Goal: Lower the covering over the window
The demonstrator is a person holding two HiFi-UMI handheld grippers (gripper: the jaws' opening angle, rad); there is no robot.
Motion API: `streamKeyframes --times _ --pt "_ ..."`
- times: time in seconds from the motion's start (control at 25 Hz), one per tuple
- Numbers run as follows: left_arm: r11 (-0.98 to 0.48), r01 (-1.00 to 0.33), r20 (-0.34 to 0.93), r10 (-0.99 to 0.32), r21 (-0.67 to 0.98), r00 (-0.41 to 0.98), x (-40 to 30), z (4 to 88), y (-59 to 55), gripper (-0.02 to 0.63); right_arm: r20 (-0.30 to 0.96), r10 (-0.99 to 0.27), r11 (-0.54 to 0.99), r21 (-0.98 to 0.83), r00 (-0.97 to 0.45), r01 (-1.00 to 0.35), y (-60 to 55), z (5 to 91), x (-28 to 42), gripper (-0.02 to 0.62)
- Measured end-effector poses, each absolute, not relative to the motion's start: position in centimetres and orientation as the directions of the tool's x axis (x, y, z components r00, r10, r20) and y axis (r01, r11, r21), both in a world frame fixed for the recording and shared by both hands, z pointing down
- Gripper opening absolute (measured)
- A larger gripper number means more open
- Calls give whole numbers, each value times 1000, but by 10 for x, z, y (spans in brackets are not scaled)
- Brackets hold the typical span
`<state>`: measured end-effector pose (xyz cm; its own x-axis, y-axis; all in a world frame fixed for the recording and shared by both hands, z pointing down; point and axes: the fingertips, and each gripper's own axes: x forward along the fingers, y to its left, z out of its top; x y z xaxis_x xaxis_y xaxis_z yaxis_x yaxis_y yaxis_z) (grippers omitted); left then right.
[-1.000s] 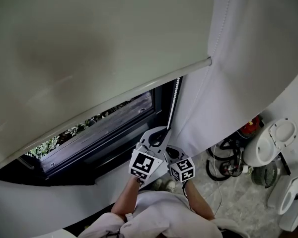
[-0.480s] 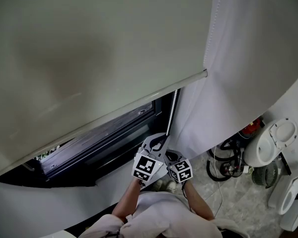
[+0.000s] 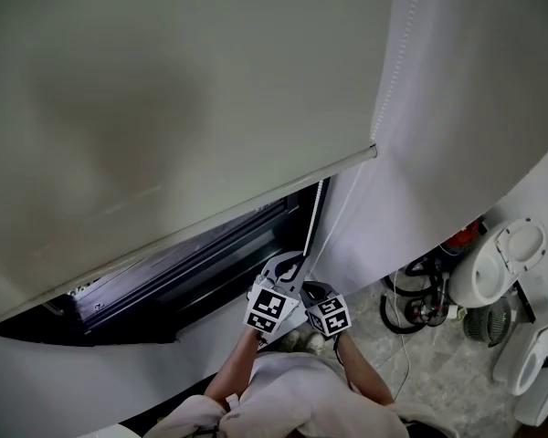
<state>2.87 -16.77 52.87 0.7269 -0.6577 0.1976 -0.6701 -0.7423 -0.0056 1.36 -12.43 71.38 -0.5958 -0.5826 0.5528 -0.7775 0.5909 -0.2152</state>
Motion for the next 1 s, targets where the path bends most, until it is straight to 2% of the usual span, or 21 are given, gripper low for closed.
streamKeyframes --times 0.32,0.52,0.76,1.0 --pt "-742 -670 212 -655 -2 725 26 541 -167 17 572 -589 582 -190 -571 -791 -120 719 17 2" --pt "-740 -672 210 -658 -6 723 22 541 -167 17 514 -634 578 -181 -578 -796 -120 686 21 71" --pt "-739 -674 208 -660 -4 722 17 541 -165 16 361 -749 551 -126 -556 -825 -128 591 40 83" --pt "-743 -669 205 -655 -5 727 17 538 -162 15 154 -815 562 -21 -558 -827 -138 473 48 78"
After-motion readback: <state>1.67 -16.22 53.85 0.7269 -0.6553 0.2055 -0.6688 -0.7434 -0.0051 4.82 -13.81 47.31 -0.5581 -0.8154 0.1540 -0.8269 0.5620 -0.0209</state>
